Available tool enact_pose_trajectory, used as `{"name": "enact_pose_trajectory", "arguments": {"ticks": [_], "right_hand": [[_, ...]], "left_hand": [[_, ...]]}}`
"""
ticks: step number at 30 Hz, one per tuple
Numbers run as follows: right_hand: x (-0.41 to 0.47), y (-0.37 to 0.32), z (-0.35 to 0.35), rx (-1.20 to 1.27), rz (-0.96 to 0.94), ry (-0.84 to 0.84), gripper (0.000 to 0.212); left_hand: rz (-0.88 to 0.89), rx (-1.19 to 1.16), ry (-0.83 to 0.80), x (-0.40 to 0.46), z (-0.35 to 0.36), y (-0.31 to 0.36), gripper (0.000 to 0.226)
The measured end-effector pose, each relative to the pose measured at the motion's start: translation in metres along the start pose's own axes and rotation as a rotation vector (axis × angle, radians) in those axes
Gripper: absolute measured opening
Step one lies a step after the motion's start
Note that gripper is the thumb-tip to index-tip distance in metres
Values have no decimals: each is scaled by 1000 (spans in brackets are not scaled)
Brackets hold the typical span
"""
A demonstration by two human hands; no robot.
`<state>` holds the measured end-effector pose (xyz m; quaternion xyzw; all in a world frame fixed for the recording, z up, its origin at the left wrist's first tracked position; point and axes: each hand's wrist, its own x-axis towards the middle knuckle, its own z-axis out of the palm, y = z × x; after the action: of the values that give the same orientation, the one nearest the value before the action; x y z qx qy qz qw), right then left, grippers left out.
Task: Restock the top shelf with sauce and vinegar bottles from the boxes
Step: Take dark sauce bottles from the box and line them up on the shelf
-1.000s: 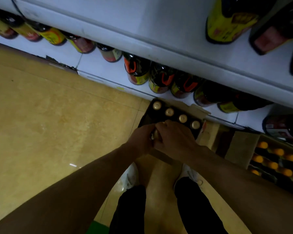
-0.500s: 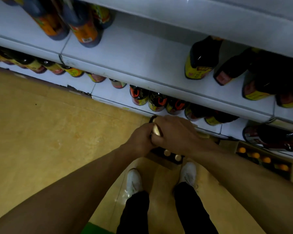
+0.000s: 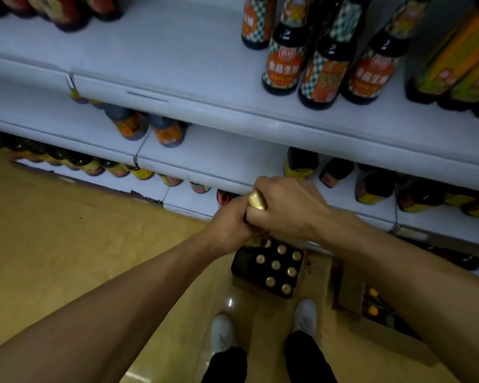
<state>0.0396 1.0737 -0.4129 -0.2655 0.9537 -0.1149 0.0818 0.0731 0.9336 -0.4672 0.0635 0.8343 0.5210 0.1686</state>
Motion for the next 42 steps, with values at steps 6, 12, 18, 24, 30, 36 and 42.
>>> {"name": "enact_pose_trajectory", "arguments": {"ticks": [6,12,18,24,30,36,42], "right_hand": [[-11,-25,-92,56,44,50,32],[-19,-47,-180,80,51,148,29],[-32,-64,-257,148,61,270,29],[-48,-75,-327,153,82,379,26],[-67,-82,-383,136,68,480,26],[-78,-80,-426,194,47,624,23],[-81,-67,-451,273,57,743,19]], "left_hand": [[113,-17,-12,-19,-39,73,42],[220,56,-19,-32,-79,151,32],[304,80,23,-38,-110,220,33],[438,63,1,-41,-131,289,20],[526,40,-20,-44,-138,348,31],[580,29,15,-43,-145,396,29],[608,14,-8,-35,-147,431,36]]}}
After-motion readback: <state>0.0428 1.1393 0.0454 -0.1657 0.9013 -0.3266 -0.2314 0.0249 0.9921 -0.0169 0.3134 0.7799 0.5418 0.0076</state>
